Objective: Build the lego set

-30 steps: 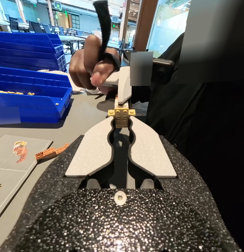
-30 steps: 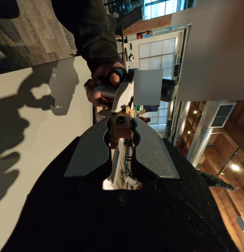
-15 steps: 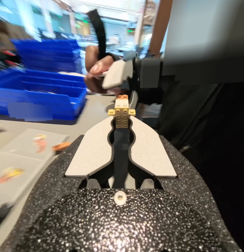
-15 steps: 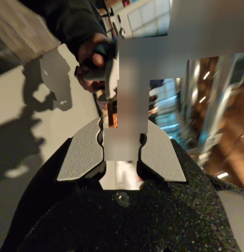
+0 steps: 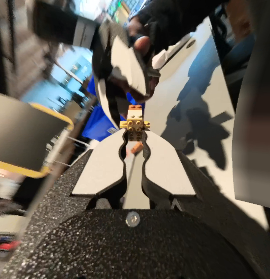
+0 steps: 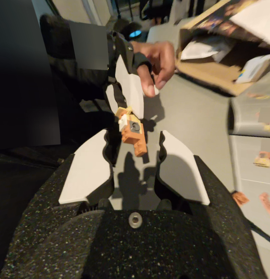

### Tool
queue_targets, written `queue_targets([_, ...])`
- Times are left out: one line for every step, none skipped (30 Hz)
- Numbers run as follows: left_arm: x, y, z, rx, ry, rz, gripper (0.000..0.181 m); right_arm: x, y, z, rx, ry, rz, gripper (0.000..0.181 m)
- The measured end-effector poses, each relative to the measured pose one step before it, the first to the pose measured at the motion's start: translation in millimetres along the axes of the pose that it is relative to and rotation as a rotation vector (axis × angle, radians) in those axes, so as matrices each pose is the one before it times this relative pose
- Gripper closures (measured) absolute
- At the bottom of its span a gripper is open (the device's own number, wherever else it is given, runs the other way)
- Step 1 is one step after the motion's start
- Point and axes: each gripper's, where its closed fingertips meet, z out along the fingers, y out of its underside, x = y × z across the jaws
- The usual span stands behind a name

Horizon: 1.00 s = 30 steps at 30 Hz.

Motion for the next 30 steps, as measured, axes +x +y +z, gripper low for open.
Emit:
queue_targets([2.47, -2.09, -0.27, 0.0038, -0.0031, 0.0470, 0.164, -2.20, 0.77, 3.06, -0.0057, -0.0235, 0.0173, 0.118])
queue_targets([2.41, -1.03, 0.01, -0.0026, -0.0008, 0.0424, 0.164, -2.26, 0.99, 2.91, -0.0064, -0.0248, 0.0155, 0.119])
queue_targets([2.48, -0.80, 0.08, -0.0040, 0.0033, 0.0375, 0.164, -1.99, 0.55, 2.29, -0.0040, -0.0215, 0.0148, 0.120])
queue_targets([1.77, -1.03, -0.11, -0.0020, 0.0004, 0.0352, 0.164, -1.11, 0.58, 1.68, -0.0051, -0.0142, 0.0123, 0.122])
queue_targets([1.08, -1.41, -0.37, 0.0004, 0.0004, 0.0296, 0.164, -0.23, 0.62, 1.59, -0.0056, -0.0074, 0.0092, 0.123])
queue_targets([0.84, -1.59, -0.57, 0.0007, 0.0012, 0.0250, 0.164, -0.23, 0.72, 1.23, -0.0052, -0.0043, 0.0045, 0.125])
queue_targets([-0.13, -1.46, -0.69, 0.0002, -0.0032, 0.0243, 0.164, 0.17, 0.79, 1.04, -0.0056, 0.0005, 0.0018, 0.127])
queue_targets([-0.45, -1.01, -0.43, -0.0043, -0.0050, 0.0254, 0.164, 0.32, 1.07, 0.89, -0.0071, 0.0039, -0.0003, 0.130])
queue_targets([-0.99, -0.39, -0.22, -0.0078, -0.0076, 0.0233, 0.164, 0.46, 1.57, 0.83, -0.0100, 0.0072, -0.0037, 0.131])
queue_targets([-0.92, 0.07, -0.02, -0.0103, -0.0069, 0.0192, 0.164, 0.24, 0.91, 0.63, -0.0047, 0.0077, -0.0065, 0.131])
queue_targets([-0.78, 0.30, 0.13, -0.0098, -0.0067, 0.0182, 0.164, -0.30, 0.30, 0.37, -0.0005, 0.0071, -0.0079, 0.132])
queue_targets([-0.75, 0.40, 0.33, -0.0099, -0.0078, 0.0172, 0.164, -0.12, 0.06, 0.27, 0.0006, 0.0081, -0.0065, 0.133])
queue_targets([-0.85, 0.76, 0.50, -0.0128, -0.0084, 0.0162, 0.164, 0.41, -0.32, 0.18, 0.0032, 0.0122, -0.0085, 0.134])
queue_targets([-0.32, 0.47, 0.53, -0.0097, -0.0063, 0.0169, 0.164, 0.85, -0.93, -0.08, 0.0070, 0.0150, -0.0087, 0.136])
queue_targets([-0.53, 0.14, 0.40, -0.0089, -0.0076, 0.0172, 0.164, -0.02, -0.50, -0.30, 0.0044, 0.0080, -0.0079, 0.137])
queue_targets([-0.75, 0.38, 0.37, -0.0094, -0.0090, 0.0166, 0.164, 0.07, -0.66, -0.22, 0.0052, 0.0085, -0.0070, 0.139])
queue_targets([-0.71, 0.43, 0.30, -0.0079, -0.0075, 0.0132, 0.164, -0.25, -0.79, -0.26, 0.0070, 0.0062, -0.0079, 0.140])
queue_targets([-0.70, -0.04, -0.06, -0.0040, -0.0065, 0.0103, 0.164, -0.75, -0.48, -0.39, 0.0050, 0.0023, -0.0059, 0.142])
queue_targets([-0.57, 0.18, -0.01, -0.0052, -0.0047, 0.0080, 0.164, -0.48, -0.32, -0.33, 0.0043, 0.0017, -0.0068, 0.144])
queue_targets([-0.41, 0.57, 0.18, -0.0070, -0.0046, 0.0090, 0.164, -0.48, -0.04, -0.17, 0.0024, 0.0026, -0.0095, 0.146])
queue_targets([0.23, -0.33, 0.02, -0.0018, -0.0016, 0.0090, 0.164, -0.69, 0.26, -0.02, 0.0005, -0.0001, -0.0114, 0.147])
queue_targets([0.29, -0.99, -0.06, 0.0014, 0.0000, 0.0081, 0.164, -1.38, 0.17, 0.04, 0.0023, -0.0049, -0.0104, 0.147])
queue_targets([0.15, -1.17, -0.12, 0.0022, -0.0008, 0.0061, 0.164, -1.33, -0.26, -0.05, 0.0053, -0.0060, -0.0092, 0.148])
queue_targets([-0.12, -0.97, -0.37, 0.0018, 0.0002, 0.0056, 0.164, -1.07, 0.07, 0.18, 0.0017, -0.0054, -0.0003, 0.148])
queue_targets([0.16, -0.88, -0.39, 0.0002, 0.0015, 0.0086, 0.164, -0.53, 0.14, 0.16, 0.0008, -0.0036, 0.0037, 0.149])
queue_targets([0.17, -0.54, -0.36, -0.0026, 0.0016, 0.0096, 0.164, -0.65, 0.51, 0.21, -0.0020, -0.0030, -0.0009, 0.149])
queue_targets([0.66, -0.71, -0.22, -0.0016, 0.0037, 0.0108, 0.164, -0.80, 0.98, 0.39, -0.0059, -0.0023, -0.0033, 0.149])
queue_targets([0.79, -0.96, -0.22, -0.0018, 0.0033, 0.0118, 0.165, -0.67, 0.83, 0.23, -0.0059, -0.0016, -0.0035, 0.149])
queue_targets([0.48, -0.67, -0.19, -0.0028, 0.0026, 0.0096, 0.165, -0.70, 0.56, 0.10, -0.0035, -0.0038, -0.0009, 0.149])
queue_targets([0.23, -1.09, -0.34, 0.0020, 0.0023, 0.0042, 0.165, -1.22, 0.21, 0.07, -0.0003, -0.0086, 0.0021, 0.150])
